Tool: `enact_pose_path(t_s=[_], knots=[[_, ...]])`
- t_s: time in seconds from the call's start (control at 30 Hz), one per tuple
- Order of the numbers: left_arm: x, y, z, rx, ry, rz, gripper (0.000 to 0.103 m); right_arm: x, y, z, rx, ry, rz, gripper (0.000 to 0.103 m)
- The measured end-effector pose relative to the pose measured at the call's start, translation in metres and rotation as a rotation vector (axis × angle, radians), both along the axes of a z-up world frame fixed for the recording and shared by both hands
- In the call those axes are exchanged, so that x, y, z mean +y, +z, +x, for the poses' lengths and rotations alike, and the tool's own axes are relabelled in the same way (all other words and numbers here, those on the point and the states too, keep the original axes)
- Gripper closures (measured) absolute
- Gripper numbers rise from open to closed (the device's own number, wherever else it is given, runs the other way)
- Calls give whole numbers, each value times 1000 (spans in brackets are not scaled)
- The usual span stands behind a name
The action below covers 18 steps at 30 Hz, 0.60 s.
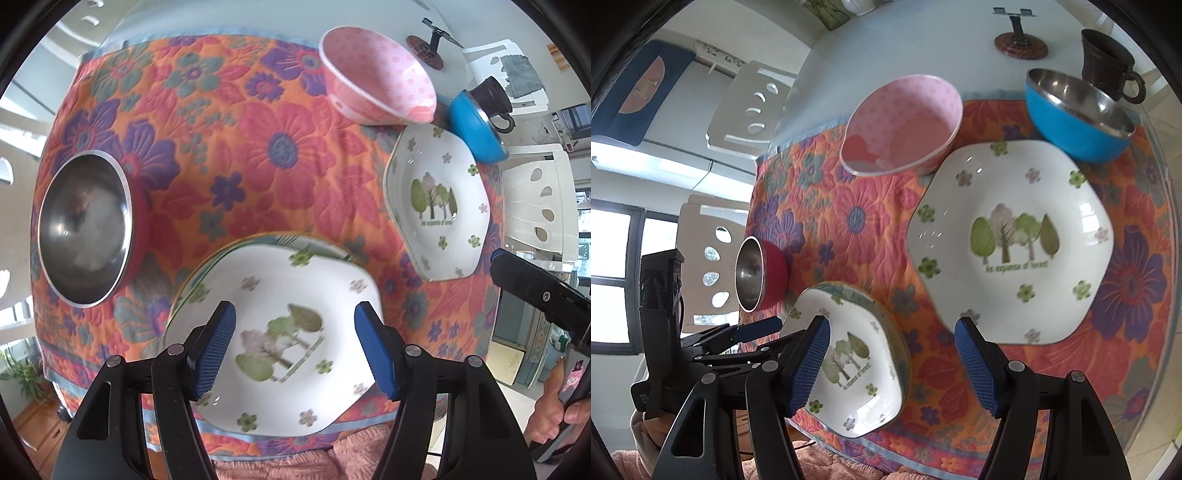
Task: Organize plates and bowls
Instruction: 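Move both tools to the larger hexagonal forest plate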
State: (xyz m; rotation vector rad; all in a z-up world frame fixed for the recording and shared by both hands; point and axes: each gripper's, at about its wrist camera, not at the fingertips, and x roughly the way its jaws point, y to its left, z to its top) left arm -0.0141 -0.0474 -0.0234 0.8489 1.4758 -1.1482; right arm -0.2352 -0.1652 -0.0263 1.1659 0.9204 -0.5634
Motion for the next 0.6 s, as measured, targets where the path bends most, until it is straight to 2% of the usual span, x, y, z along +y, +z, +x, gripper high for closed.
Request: enact_pose_path(t_s=[0.3, 0.6], knots=[[-42, 1, -31, 5, -27, -10, 38, -37, -2, -42, 11, -66, -23, 34], [-77, -11, -56, 0, -52, 5, 38, -64, -29, -87, 22, -148, 25, 34]])
